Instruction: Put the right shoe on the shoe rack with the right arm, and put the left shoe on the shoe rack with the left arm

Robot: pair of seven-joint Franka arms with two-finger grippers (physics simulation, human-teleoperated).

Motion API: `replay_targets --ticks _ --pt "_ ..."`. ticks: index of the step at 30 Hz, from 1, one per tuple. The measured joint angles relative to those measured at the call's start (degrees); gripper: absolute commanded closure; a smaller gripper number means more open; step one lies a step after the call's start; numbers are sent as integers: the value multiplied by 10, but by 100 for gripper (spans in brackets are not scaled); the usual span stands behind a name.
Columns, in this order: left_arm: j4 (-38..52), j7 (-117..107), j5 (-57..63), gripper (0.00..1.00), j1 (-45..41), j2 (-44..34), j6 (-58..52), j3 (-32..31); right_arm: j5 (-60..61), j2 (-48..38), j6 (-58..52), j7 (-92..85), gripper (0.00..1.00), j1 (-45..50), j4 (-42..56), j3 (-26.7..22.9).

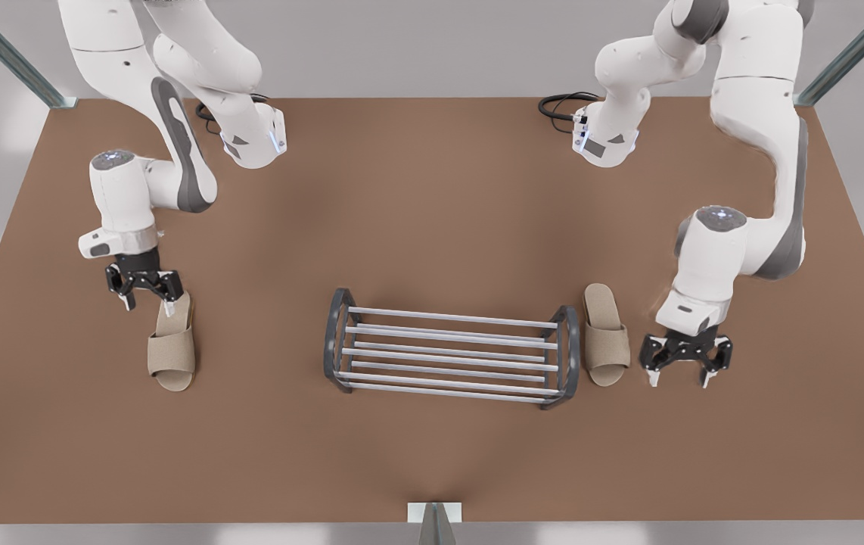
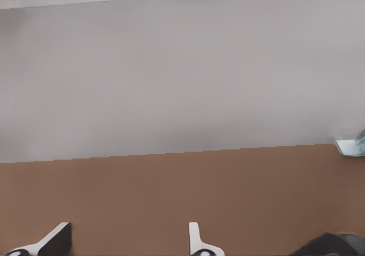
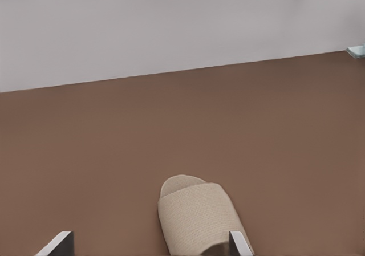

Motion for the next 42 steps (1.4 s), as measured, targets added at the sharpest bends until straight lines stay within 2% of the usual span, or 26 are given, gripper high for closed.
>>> replay_targets --ticks 2,5,8,12,17,26,30,36,42 --pt "-125 37 -125 1 -30 4 48 35 0 24 32 -7 0 -27 -2 0" --pt "-271 86 -219 1 -40 -9 176 30 0 61 64 -22 0 -33 -2 0" --pt "-340 127 -260 1 -49 -31 261 26 0 87 83 -36 0 -19 -2 0" --pt "-382 173 -281 1 -68 -28 325 23 -1 116 98 -59 0 -23 7 0" --pt "-415 217 -288 1 -74 3 363 23 -4 136 107 -97 0 -56 17 -1" --pt "-394 272 -287 1 -64 56 386 28 -19 184 114 -162 0 -72 36 0" --pt "-381 289 -286 1 -64 67 389 29 -61 205 115 -183 0 -119 40 1" --pt "-359 308 -286 1 -53 81 391 37 -80 260 116 -207 0 -105 75 11" --pt "-343 321 -288 1 -57 95 392 36 -80 280 117 -224 0 -95 89 12"
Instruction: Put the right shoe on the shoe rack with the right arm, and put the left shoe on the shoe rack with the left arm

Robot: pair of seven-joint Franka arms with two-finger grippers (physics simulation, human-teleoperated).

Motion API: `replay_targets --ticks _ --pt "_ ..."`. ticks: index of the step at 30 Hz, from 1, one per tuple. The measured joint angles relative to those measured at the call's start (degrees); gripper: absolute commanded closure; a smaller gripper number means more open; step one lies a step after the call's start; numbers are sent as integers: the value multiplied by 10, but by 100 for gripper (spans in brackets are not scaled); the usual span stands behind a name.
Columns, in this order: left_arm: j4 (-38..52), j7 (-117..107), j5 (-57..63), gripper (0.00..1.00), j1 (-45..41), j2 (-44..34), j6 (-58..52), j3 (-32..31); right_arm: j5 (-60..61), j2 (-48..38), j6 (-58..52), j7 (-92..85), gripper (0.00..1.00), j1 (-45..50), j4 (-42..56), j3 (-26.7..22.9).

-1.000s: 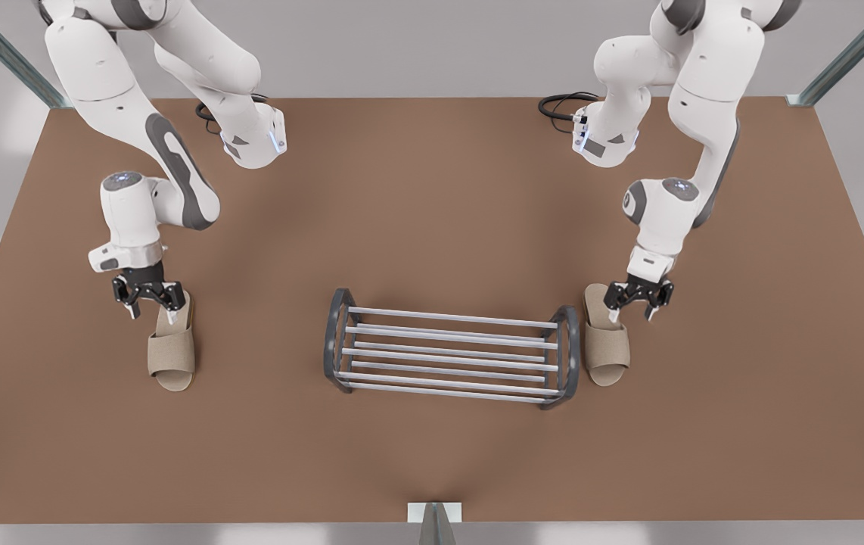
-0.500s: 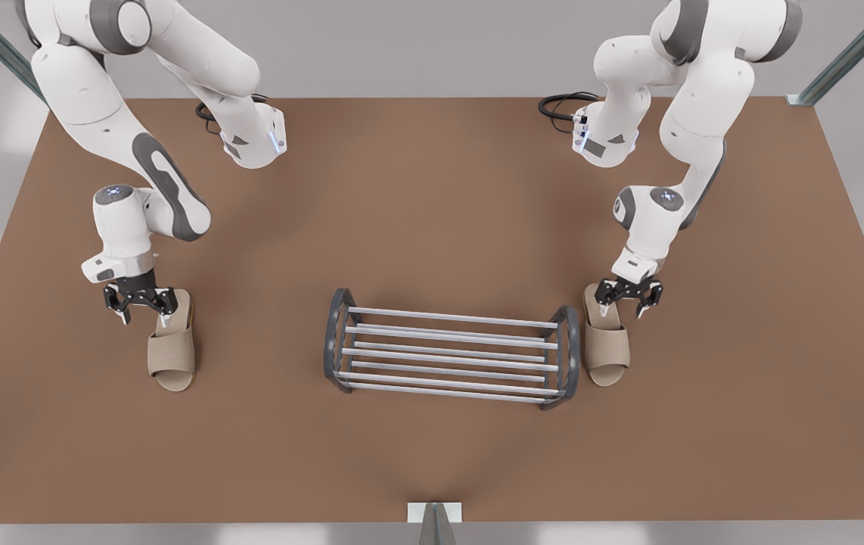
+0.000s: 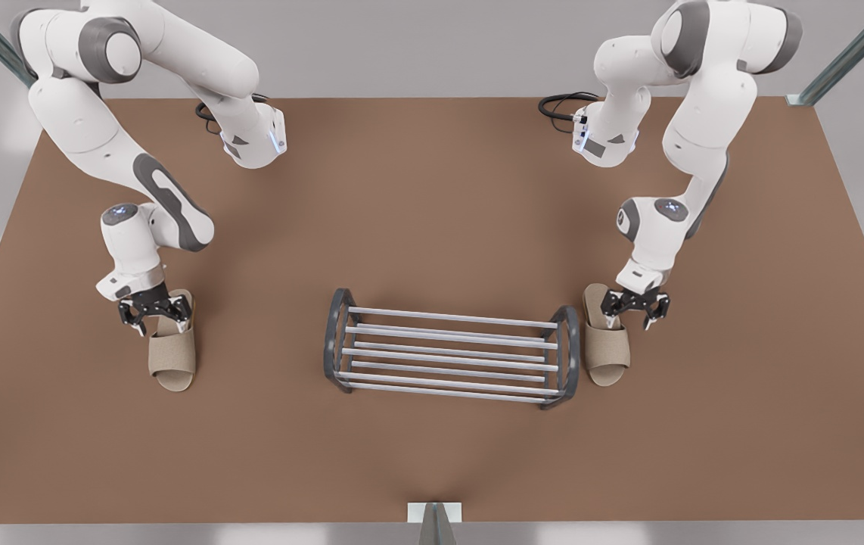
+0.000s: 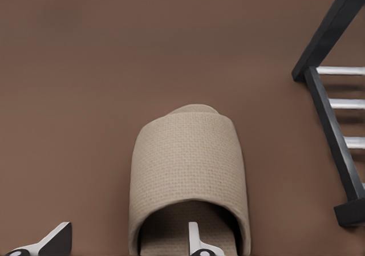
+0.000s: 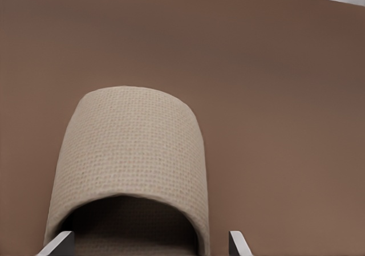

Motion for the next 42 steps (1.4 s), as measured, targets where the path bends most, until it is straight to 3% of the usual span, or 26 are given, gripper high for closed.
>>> replay_targets --ticks 10,11,13,24,34,42 --pt "24 15 0 2 -1 25 0 0 -19 12 0 -23 0 -25 6 -3" --pt "25 16 0 6 -1 26 0 0 -20 14 0 -26 0 -26 7 -3" --pt "26 18 0 25 -1 26 0 -1 -22 18 0 -30 0 -26 10 -5" --pt "27 26 -2 78 5 22 1 0 -24 21 0 -46 0 -26 23 -5" --pt "86 28 -19 79 16 -28 -23 0 -19 26 0 -54 0 -27 55 -7" --pt "267 28 -4 79 26 -100 -237 12 -7 35 0 -58 0 -21 57 -8"
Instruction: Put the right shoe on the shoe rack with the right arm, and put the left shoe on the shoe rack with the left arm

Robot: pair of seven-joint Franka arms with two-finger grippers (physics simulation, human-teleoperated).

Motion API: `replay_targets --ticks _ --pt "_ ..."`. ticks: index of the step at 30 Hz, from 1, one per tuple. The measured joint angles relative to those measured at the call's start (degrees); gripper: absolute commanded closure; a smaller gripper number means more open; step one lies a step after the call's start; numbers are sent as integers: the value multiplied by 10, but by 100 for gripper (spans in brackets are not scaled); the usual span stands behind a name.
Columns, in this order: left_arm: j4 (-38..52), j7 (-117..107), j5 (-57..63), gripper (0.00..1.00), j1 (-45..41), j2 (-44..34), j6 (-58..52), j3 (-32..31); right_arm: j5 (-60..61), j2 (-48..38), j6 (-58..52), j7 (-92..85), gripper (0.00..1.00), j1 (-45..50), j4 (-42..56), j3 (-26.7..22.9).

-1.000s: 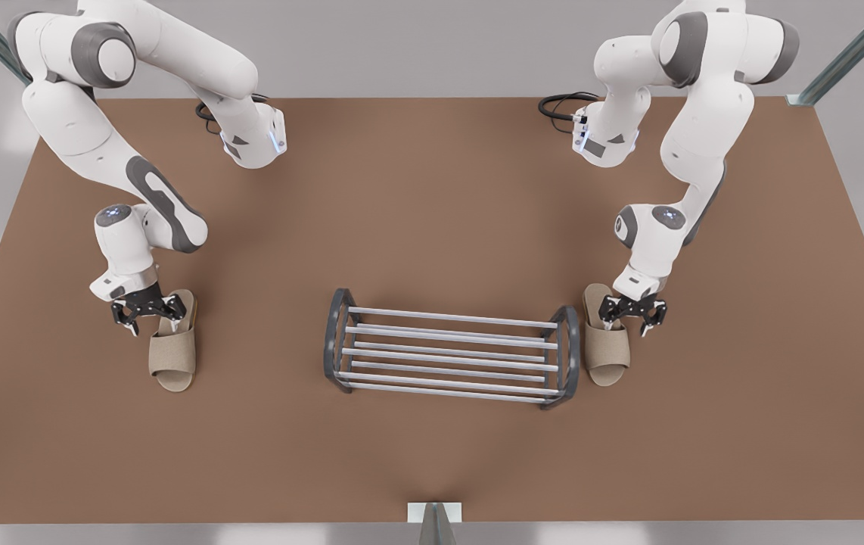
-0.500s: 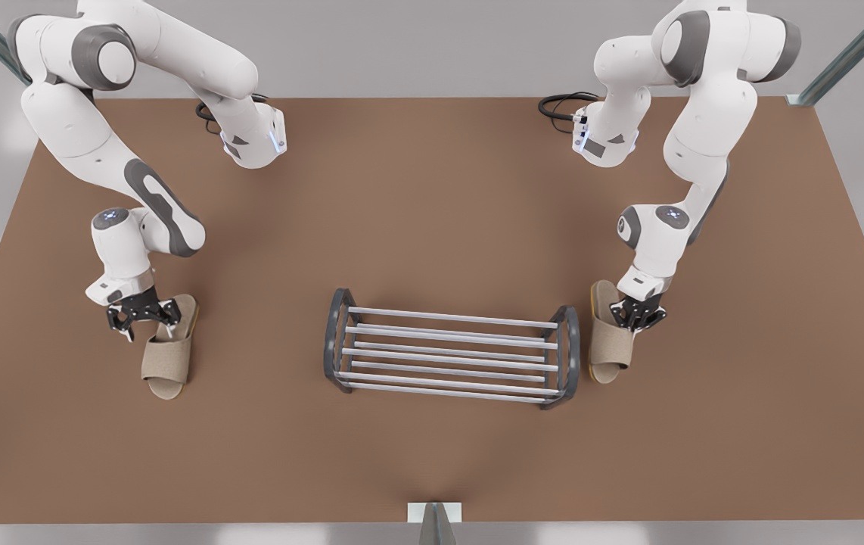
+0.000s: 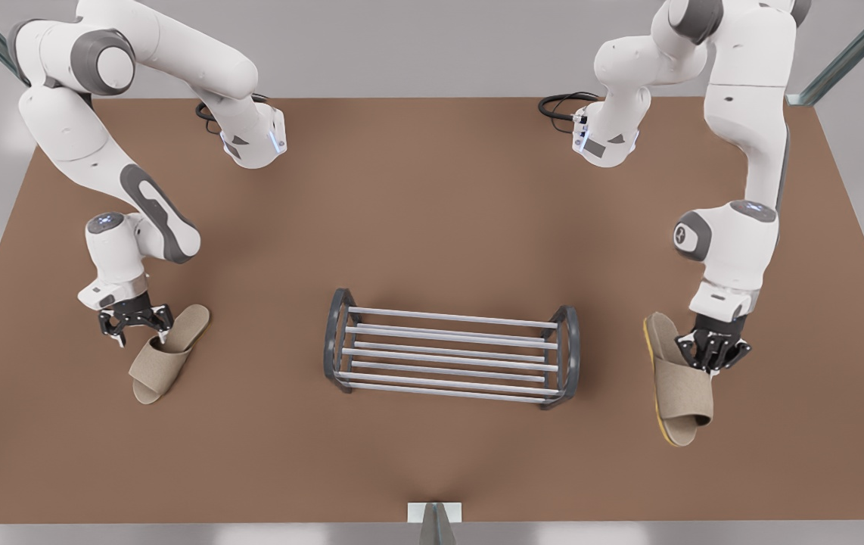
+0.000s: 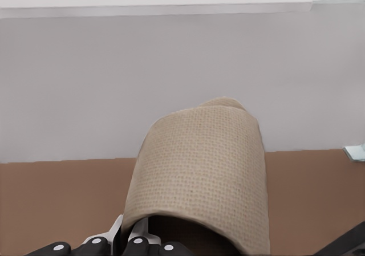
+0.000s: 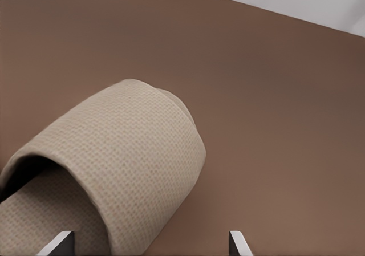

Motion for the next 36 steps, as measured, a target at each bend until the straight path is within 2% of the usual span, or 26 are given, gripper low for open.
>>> replay_targets --ticks 4,9,15,18,21,23,31,36 --pt "116 -20 89 79 -14 -4 -130 -5 30 0 0 -1 0 9 0 0" --pt "249 -92 213 79 -134 27 -287 -7 78 3 0 -2 0 34 7 0" --pt "325 -227 328 79 -278 69 -442 -4 102 6 0 -3 0 49 18 -7" --pt "336 -301 381 79 -309 94 -493 -4 131 18 0 -3 3 70 33 -15" --pt "338 -372 423 79 -322 116 -525 -3 161 29 0 -3 23 79 47 -16" --pt "337 -416 449 79 -321 124 -539 -3 173 33 0 -3 31 80 52 -16" --pt "312 -561 498 79 -331 135 -561 -5 190 32 0 -3 34 80 54 -16" --pt "280 -627 503 79 -332 133 -556 -5 192 32 0 -3 41 81 63 -17"
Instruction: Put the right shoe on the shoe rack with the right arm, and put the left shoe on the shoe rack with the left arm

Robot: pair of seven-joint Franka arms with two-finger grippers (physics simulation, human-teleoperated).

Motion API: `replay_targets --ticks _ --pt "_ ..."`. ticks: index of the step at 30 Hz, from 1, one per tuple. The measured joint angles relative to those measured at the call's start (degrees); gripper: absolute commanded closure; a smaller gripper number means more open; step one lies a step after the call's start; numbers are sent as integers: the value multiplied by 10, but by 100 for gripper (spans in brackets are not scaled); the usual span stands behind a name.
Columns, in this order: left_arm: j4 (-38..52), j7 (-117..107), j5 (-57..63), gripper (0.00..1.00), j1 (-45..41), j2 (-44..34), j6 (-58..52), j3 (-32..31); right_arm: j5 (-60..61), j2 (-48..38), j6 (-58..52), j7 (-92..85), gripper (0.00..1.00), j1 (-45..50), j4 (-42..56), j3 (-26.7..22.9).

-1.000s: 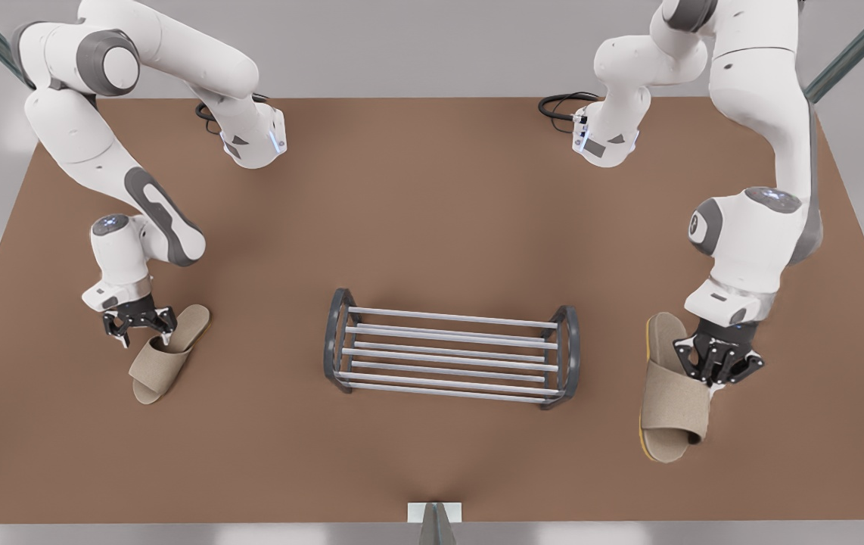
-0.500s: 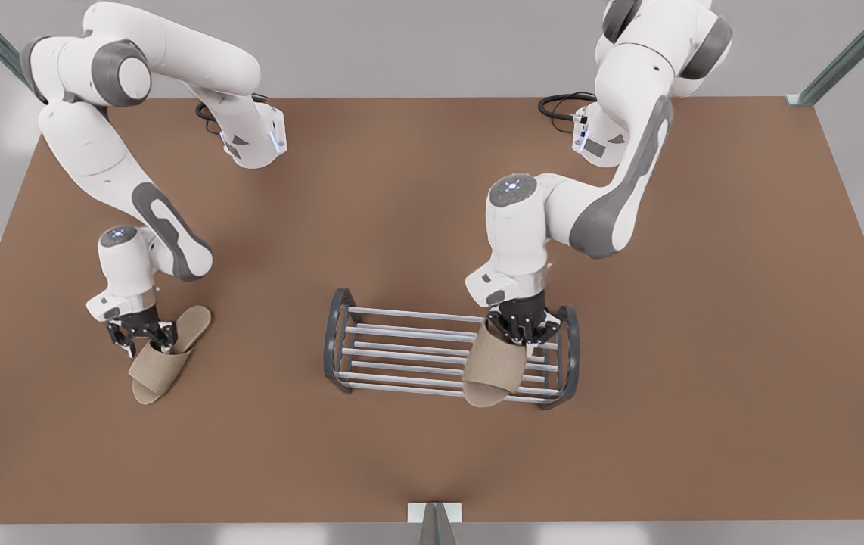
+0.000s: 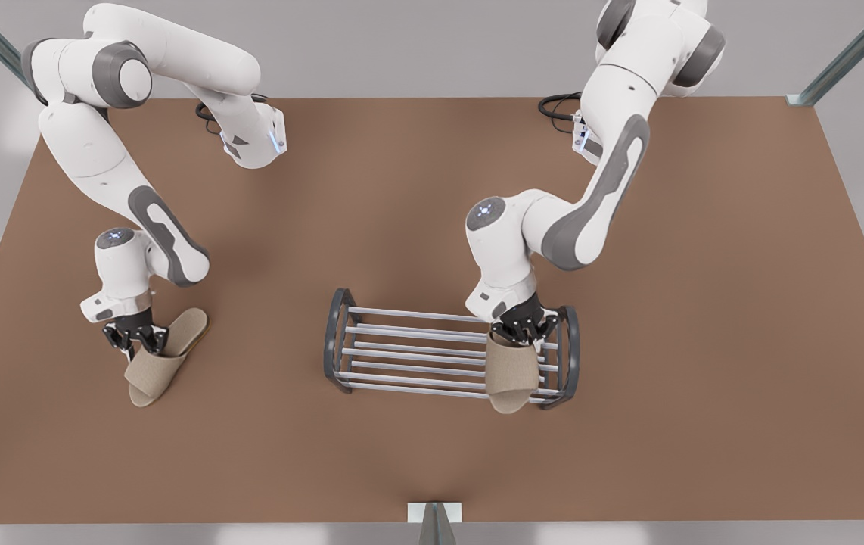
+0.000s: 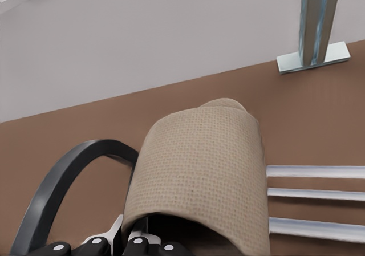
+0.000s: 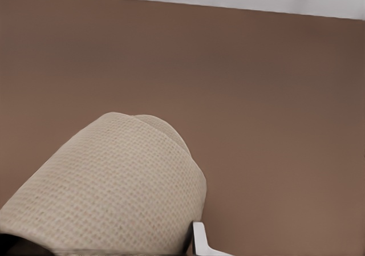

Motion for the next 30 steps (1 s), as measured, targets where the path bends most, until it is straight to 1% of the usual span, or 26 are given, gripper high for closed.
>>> replay_targets --ticks 3,7,8,9,14,15,16,17,18,19,20,22,23,26,28,29,30 --pt "-8 -32 1 79 -2 -1 5 0 0 1 0 0 53 0 2 0" --pt "-13 -68 1 79 -7 0 8 0 2 1 0 0 59 -2 4 1" --pt "-14 -75 1 37 -7 -1 9 0 4 1 0 0 59 -3 5 1" --pt "-14 -82 2 0 -8 -1 11 0 5 0 0 0 59 -3 6 1" --pt "-18 -111 8 0 -11 -8 12 -1 9 -3 0 1 59 -5 6 3" --pt "-23 -115 9 0 -13 -13 12 -2 10 -4 0 2 61 -5 6 4" --pt "-34 -120 9 0 -14 -23 11 -6 11 -4 0 3 66 -5 6 4" --pt "-42 -124 8 0 -13 -37 6 -19 11 -4 0 6 75 -5 6 5" --pt "-45 -128 2 0 -10 -58 -5 -44 11 -5 0 8 79 -5 6 6" --pt "-35 -131 -17 0 -10 -79 -23 -67 11 -5 0 11 79 -6 6 6" --pt "-7 -133 -45 0 -12 -95 -49 -84 11 -6 0 15 79 -6 5 7" --pt "54 -127 -108 0 -1 -123 -111 -96 11 -12 0 22 79 -7 5 7" --pt "67 -116 -146 0 33 -137 -139 -99 11 -16 0 27 79 -7 4 7" --pt "79 -53 -238 0 190 -156 -214 -97 11 -39 -3 39 79 -8 1 8" --pt "80 -3 -281 0 246 -155 -255 -93 11 -81 -27 47 79 -12 1 8" --pt "80 26 -314 0 233 -157 -273 -46 11 -99 -43 51 79 -15 2 8" --pt "72 54 -357 0 234 -176 -289 3 11 -116 -60 54 79 -17 3 9"
